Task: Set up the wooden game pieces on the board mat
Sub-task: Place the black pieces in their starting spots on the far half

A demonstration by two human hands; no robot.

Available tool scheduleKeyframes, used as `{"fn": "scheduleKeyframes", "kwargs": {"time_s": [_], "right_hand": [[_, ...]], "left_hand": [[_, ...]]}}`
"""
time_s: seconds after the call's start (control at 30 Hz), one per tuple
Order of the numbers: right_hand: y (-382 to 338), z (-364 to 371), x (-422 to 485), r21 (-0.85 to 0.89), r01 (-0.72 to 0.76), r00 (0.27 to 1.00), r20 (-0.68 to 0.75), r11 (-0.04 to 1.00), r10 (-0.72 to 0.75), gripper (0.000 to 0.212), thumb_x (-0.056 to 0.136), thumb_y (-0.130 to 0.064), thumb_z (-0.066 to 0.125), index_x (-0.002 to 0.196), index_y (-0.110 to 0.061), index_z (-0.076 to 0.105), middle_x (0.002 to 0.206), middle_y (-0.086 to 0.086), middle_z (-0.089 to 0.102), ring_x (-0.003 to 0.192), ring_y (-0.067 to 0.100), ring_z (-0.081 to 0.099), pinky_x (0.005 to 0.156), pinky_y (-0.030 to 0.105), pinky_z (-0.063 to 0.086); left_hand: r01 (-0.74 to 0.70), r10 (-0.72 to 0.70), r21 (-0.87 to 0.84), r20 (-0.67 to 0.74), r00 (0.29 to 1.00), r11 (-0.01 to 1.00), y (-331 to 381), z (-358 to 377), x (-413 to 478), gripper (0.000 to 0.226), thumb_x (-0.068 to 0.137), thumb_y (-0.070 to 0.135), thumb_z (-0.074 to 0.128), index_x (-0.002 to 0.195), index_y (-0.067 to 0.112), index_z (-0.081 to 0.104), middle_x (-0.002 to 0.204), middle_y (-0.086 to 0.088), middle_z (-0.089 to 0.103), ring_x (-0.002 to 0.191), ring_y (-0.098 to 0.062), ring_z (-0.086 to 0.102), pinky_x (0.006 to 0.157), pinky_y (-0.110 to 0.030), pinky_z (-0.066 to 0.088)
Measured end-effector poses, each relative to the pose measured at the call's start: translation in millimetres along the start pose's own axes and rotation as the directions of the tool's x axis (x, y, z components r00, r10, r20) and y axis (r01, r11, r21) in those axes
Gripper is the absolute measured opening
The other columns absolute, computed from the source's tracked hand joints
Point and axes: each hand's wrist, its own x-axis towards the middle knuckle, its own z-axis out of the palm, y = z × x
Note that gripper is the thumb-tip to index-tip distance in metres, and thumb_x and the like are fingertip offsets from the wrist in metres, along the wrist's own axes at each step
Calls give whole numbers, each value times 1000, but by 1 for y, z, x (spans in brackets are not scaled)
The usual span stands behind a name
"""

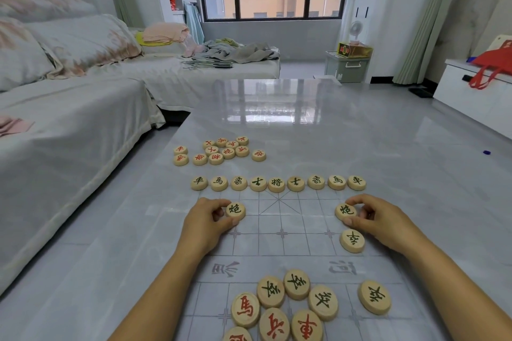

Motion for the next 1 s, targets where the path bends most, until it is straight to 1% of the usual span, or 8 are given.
{"fn": "scheduleKeyframes", "kwargs": {"time_s": [0.33, 0.47, 0.57, 0.73, 0.8, 0.87, 0.93, 1.0], "right_hand": [[1, 0, -1, -17, 4, 1000, -1, 1000, -4, 27, 79, -31, 70, 101, -33, 55, 80, 2, 58, 78, 19, 56, 67, 31, 43], [-1, -1, -1, -14, -2, 1000, 8, 1000, 2, 28, 79, -30, 70, 103, -31, 56, 81, 2, 58, 79, 19, 55, 69, 32, 43], [-3, -1, -2, -13, -9, 1000, 11, 1000, 9, 31, 79, -29, 70, 107, -28, 57, 82, 2, 57, 79, 19, 55, 68, 30, 42], [-5, -2, -4, 25, -27, 999, 23, 999, 26, 44, 78, -29, 71, 119, -24, 54, 83, 3, 58, 78, 16, 55, 72, 30, 43], [-5, -6, -4, 62, -48, 997, 56, 997, 45, 54, 79, -31, 69, 127, -24, 46, 88, 5, 60, 79, 14, 55, 72, 27, 42], [-7, -12, -6, 88, -63, 996, 69, 994, 57, 58, 81, -32, 67, 132, -23, 40, 91, 4, 58, 80, 12, 54, 72, 25, 41], [-13, -22, -10, 103, -57, 998, 43, 993, 53, 54, 83, -30, 65, 131, -23, 41, 91, 2, 57, 80, 11, 53, 71, 24, 41], [-21, -38, -15, 97, -25, 1000, 4, 995, 25, 45, 84, -29, 64, 125, -24, 46, 91, -1, 58, 82, 10, 53, 72, 23, 41]], "left_hand": [[-17, 16, 33, 23, 1000, 999, 0, -1, 0, 43, 79, 26, 68, 121, 21, 58, 94, -1, 49, 78, -8, 45, 64, -9, 32], [-6, 4, 46, 44, 999, 999, 2, -2, -1, 43, 80, 26, 68, 121, 21, 59, 94, -1, 49, 83, -12, 47, 70, -21, 34], [-6, 4, 42, 60, 998, 999, 2, -4, -1, 42, 80, 25, 68, 121, 21, 59, 95, -2, 49, 83, -13, 47, 75, -22, 34], [13, -17, 48, 92, 996, 999, 4, -6, -1, 51, 78, 23, 71, 125, 17, 54, 96, -4, 49, 82, -14, 47, 70, -21, 34], [49, -47, -8, 119, 992, 999, 4, -8, 0, 58, 75, 19, 73, 128, 15, 50, 96, -5, 51, 81, -14, 47, 65, -20, 37], [96, -83, -81, 150, 985, 992, 5, -12, 1, 61, 74, 16, 75, 128, 15, 47, 93, -4, 53, 80, -15, 49, 67, -19, 40], [107, -94, -107, 122, 988, 988, 7, -17, 1, 55, 75, 16, 73, 125, 16, 49, 88, -3, 57, 76, -16, 51, 66, -22, 42], [70, -69, -97, 9, 998, 993, 8, -26, 2, 46, 78, 16, 70, 121, 15, 52, 83, -2, 59, 71, -15, 52, 62, -21, 42]]}}
